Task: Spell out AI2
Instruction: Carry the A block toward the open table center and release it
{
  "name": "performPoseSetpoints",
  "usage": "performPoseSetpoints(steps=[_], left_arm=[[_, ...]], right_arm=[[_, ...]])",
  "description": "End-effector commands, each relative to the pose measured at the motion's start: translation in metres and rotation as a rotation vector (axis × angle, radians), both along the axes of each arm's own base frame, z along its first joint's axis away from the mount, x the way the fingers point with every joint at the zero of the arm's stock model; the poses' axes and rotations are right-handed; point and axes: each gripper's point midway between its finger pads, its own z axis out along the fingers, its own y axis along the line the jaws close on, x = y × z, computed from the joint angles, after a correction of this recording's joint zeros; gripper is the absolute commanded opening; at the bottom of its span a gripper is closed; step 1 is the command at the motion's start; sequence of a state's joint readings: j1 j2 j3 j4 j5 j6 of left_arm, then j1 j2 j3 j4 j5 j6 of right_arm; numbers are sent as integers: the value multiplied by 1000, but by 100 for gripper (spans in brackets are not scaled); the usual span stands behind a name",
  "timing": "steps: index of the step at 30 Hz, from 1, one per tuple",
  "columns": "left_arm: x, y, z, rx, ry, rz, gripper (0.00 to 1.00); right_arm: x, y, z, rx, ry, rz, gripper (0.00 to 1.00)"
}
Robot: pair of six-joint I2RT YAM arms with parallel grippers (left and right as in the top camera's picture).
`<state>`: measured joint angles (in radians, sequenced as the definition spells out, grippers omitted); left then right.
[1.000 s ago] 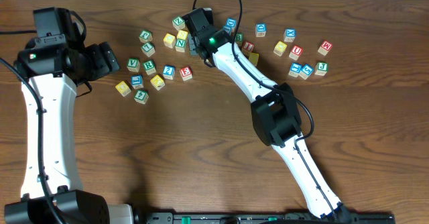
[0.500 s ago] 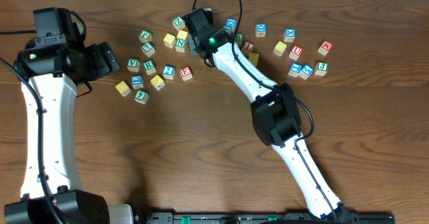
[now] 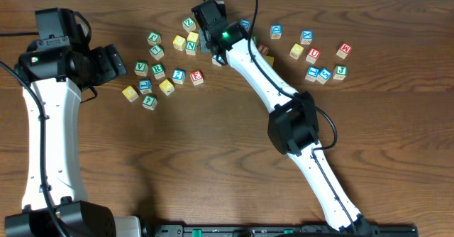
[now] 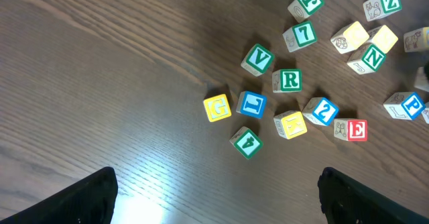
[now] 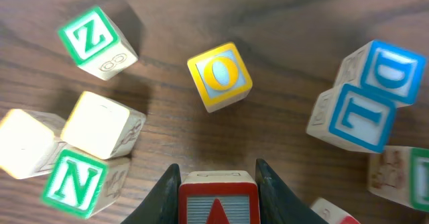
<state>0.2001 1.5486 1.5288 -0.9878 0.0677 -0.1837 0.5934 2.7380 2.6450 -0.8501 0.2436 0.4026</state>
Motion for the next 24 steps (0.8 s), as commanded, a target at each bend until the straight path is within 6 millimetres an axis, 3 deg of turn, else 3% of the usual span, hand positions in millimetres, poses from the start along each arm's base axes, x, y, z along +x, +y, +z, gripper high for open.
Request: performPoseSetpoints(steps=[1, 5, 11, 20, 24], left_arm=[[2, 3, 11, 14, -27, 11, 94], [2, 3, 11, 14, -27, 11, 94], [2, 3, 11, 14, -27, 11, 94], [4, 3, 12, 15, -33, 11, 95], [6, 3, 13, 17, -42, 11, 95]], right_arm=[[3, -3, 25, 20, -23, -17, 24], [-11, -1, 41, 41, 25, 15, 25], [-52, -7, 57, 45, 172, 61, 24], [-134, -11, 21, -72, 490, 119, 24], [-148, -7, 6, -146, 511, 122, 22]])
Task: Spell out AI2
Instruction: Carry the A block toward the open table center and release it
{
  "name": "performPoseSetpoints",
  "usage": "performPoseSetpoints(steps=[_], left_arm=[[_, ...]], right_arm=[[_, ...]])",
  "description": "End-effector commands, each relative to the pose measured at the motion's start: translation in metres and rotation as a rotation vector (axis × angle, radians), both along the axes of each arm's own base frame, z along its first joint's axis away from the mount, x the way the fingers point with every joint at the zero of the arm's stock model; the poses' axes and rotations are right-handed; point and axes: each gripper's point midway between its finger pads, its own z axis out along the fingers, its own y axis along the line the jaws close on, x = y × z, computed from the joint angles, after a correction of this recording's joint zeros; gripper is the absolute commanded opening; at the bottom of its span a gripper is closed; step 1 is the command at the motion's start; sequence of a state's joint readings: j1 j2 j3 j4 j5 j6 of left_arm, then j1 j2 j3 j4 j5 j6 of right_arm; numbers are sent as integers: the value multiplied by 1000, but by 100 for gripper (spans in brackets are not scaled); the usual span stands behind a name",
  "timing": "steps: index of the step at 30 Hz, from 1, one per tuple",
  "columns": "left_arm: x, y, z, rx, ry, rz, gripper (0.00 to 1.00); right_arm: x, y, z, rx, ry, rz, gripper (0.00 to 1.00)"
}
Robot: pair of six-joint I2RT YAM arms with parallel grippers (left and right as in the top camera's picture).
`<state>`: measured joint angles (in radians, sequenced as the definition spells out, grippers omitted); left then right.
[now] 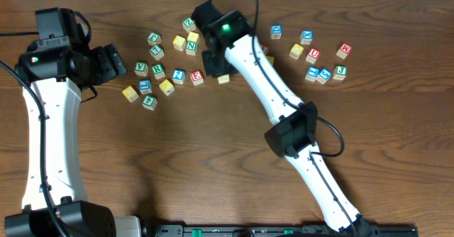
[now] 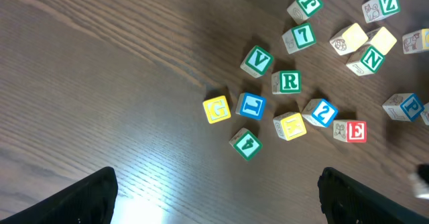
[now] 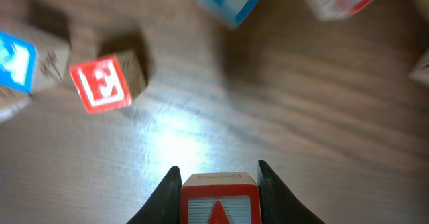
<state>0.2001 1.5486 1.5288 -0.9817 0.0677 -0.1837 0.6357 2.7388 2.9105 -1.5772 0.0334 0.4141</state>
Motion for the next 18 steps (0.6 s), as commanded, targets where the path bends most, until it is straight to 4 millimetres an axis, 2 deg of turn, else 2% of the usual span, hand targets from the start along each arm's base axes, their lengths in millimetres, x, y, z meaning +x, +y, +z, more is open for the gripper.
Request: performPoseSetpoints(steps=[1, 4, 11, 18], left_arm=[[5, 3, 13, 16, -38, 11, 94], [5, 3, 13, 17, -41, 11, 95], [7, 3, 14, 18, -49, 11, 95], [8, 4, 14, 19, -51, 11, 95]], right_arm=[[-17, 10, -13, -65, 14, 9, 22], [-22, 6, -26, -131, 13, -35, 22], [-25, 11, -46, -141, 25, -36, 18], [-25, 10, -47, -142, 26, -35, 29]])
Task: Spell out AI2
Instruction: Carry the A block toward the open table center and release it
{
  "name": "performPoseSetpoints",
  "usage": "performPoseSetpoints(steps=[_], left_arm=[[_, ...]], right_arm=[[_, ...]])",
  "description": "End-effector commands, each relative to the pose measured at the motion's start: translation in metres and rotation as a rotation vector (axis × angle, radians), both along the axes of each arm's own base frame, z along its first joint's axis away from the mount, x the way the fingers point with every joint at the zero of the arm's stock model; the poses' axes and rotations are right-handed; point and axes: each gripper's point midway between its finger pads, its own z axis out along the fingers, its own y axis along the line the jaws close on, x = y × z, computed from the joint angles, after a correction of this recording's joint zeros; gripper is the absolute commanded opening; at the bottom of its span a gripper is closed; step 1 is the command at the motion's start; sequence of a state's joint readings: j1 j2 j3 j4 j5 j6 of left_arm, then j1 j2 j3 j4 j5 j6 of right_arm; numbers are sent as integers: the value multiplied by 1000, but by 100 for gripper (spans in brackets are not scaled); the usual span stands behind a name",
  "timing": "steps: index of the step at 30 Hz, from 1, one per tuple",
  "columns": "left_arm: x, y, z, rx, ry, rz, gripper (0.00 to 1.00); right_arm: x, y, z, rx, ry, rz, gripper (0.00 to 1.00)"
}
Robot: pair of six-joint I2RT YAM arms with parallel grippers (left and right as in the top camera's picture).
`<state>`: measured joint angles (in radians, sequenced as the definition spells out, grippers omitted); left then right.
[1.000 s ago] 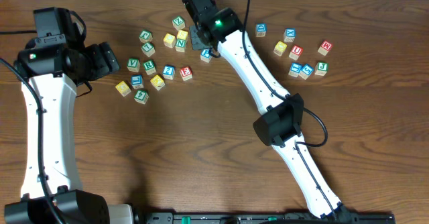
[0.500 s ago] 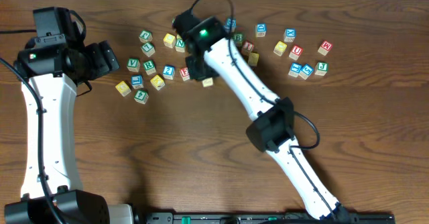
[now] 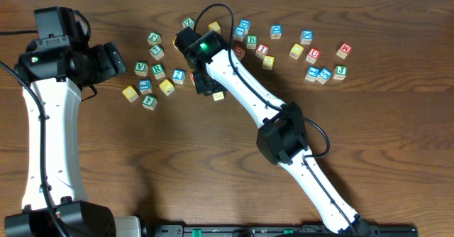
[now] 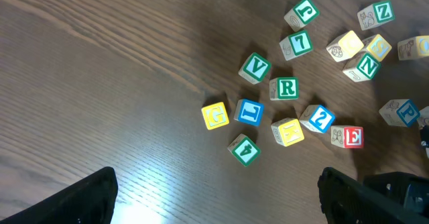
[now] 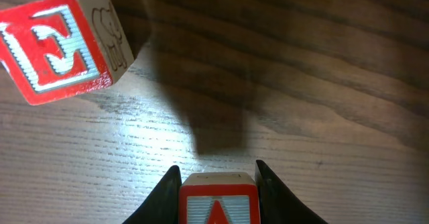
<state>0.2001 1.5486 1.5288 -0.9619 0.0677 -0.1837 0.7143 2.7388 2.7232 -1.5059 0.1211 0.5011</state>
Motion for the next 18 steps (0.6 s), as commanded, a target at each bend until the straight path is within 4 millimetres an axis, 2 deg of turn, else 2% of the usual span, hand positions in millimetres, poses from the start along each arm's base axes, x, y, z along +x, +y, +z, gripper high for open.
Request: performPoseSetpoints(steps=[1, 6, 18], left_arm=[[3, 3, 12, 15, -32, 11, 94], [3, 3, 12, 15, -32, 11, 94], [3, 3, 12, 15, -32, 11, 94]], right_arm=[[1, -2, 0, -13, -11, -17, 30], [1, -2, 0, -14, -10, -17, 34], [-7, -4, -11, -30, 30, -10, 35]])
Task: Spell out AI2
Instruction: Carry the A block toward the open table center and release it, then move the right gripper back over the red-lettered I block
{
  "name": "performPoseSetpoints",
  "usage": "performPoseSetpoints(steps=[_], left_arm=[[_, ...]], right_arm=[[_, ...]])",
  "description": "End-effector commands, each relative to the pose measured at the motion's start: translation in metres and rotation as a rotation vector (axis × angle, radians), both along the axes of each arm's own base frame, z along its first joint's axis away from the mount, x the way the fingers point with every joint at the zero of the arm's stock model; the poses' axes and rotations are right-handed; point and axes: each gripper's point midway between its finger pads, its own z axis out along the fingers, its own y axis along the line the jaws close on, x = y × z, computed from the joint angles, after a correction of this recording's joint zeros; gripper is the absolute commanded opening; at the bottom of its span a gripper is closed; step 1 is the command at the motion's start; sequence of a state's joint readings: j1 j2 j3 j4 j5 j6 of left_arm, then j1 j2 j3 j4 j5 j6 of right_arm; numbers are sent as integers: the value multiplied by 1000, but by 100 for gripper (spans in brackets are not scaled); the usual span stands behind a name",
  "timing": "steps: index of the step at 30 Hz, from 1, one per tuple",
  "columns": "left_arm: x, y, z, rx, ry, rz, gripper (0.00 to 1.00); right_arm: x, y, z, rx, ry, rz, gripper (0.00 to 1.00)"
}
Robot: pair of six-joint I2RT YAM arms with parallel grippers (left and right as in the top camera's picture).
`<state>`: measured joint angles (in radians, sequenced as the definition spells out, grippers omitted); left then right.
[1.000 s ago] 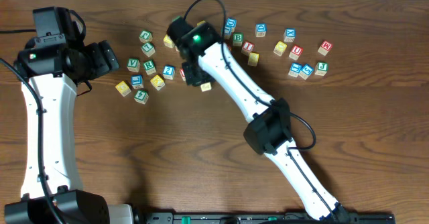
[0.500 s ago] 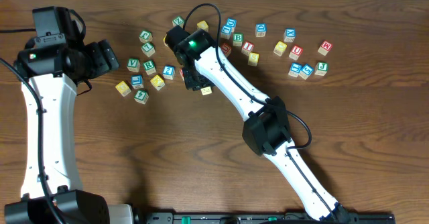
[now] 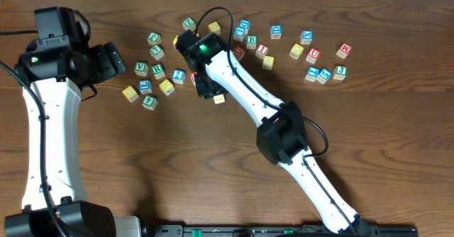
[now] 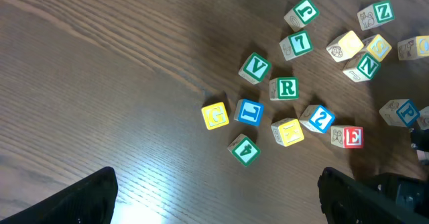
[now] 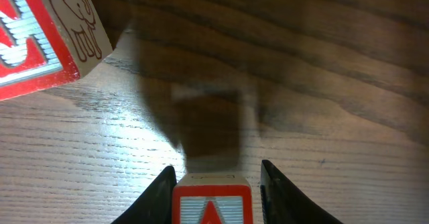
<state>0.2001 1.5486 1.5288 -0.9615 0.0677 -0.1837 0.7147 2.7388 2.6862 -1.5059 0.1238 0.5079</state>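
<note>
The red A block sits low over the wood between my right gripper's fingers. The fingers are parted, with a gap on the block's right side. In the overhead view the A block is just in front of the letter cluster, below my right gripper. The blue 2 block lies left of the red E block, and the 2 block shows overhead too. A red I block lies at the back. My left gripper is open above bare wood.
The red E block lies close to the A block's upper left. Green V, R, 4, blue L and yellow G cluster at the left. More blocks lie back right.
My right gripper's fingers have spread a little, so the A block no longer fills the space between them. The gripper sits slightly lower. The left arm has not moved.
My right gripper was shut on the A block among the back blocks near Z, N and O. Then it held the block near the E block, then low over bare wood in front of E. Now its fingers stand parted around it there.
</note>
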Motion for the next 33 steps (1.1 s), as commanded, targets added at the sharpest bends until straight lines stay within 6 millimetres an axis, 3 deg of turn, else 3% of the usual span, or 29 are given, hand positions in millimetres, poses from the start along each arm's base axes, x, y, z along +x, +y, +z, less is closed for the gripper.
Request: performPoseSetpoints(steps=[1, 7, 11, 18, 22, 33], left_arm=[[3, 3, 12, 15, -32, 11, 95], [3, 3, 12, 15, -32, 11, 95], [3, 3, 12, 15, -32, 11, 94], [4, 3, 12, 15, -35, 11, 95], [4, 3, 13, 15, -36, 11, 94], [4, 3, 13, 15, -35, 11, 95]], right_arm=[[-3, 1, -1, -2, 7, -3, 37], [-5, 2, -2, 7, 20, 18, 40], [5, 2, 6, 27, -4, 25, 42], [53, -17, 68, 140, -159, -37, 51], [83, -37, 92, 196, -249, -97, 52], [134, -92, 82, 209, -309, -222, 52]])
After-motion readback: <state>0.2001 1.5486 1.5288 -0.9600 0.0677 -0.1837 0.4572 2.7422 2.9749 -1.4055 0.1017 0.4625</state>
